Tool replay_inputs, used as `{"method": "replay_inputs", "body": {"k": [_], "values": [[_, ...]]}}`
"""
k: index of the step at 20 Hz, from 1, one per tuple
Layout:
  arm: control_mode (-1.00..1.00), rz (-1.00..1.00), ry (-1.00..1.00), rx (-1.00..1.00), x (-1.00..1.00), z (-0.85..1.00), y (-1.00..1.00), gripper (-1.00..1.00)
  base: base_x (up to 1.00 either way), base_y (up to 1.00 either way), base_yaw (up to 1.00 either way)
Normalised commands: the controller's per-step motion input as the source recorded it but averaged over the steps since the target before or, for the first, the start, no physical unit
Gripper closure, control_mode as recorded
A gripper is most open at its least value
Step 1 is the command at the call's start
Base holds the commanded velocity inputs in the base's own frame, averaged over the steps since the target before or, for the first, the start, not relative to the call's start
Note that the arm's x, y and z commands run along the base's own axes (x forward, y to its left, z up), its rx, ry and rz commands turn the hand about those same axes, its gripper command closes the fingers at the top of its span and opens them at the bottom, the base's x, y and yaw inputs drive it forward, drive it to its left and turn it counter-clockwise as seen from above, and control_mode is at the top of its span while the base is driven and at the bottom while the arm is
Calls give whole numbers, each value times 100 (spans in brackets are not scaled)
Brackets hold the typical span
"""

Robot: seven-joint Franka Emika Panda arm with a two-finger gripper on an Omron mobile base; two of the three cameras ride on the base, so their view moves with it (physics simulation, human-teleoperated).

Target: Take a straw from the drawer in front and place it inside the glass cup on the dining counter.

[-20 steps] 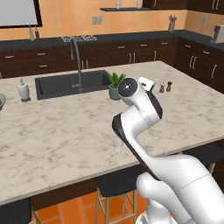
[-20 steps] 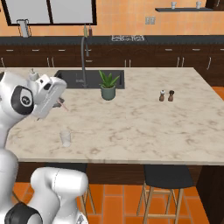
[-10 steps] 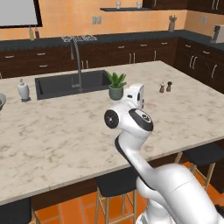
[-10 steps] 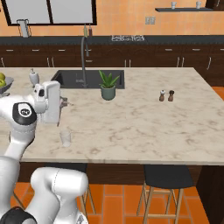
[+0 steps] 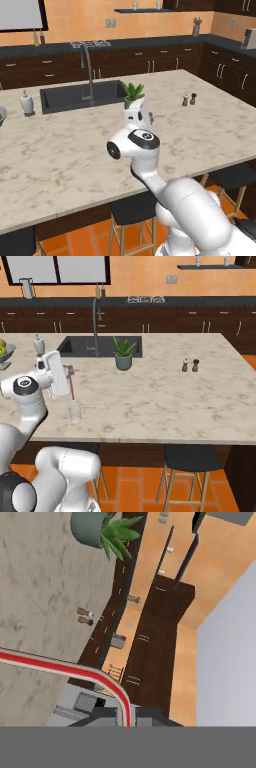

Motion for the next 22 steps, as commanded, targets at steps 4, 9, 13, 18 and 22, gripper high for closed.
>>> {"method": "replay_inputs", "body": {"k": [4, 9, 13, 18, 22], "values": [[-100, -16, 0, -10, 0, -8, 56, 100, 0, 0, 0], [-100, -17, 0, -6, 4, -24, 33, 100, 0, 0, 0], [-100, -16, 0, -4, 24, -28, 22, 100, 0, 0, 0], [-100, -15, 0, -5, 40, -20, 1, 100, 0, 0, 0], [-100, -10, 0, -2, 11, -23, 8, 100, 0, 0, 0]]}}
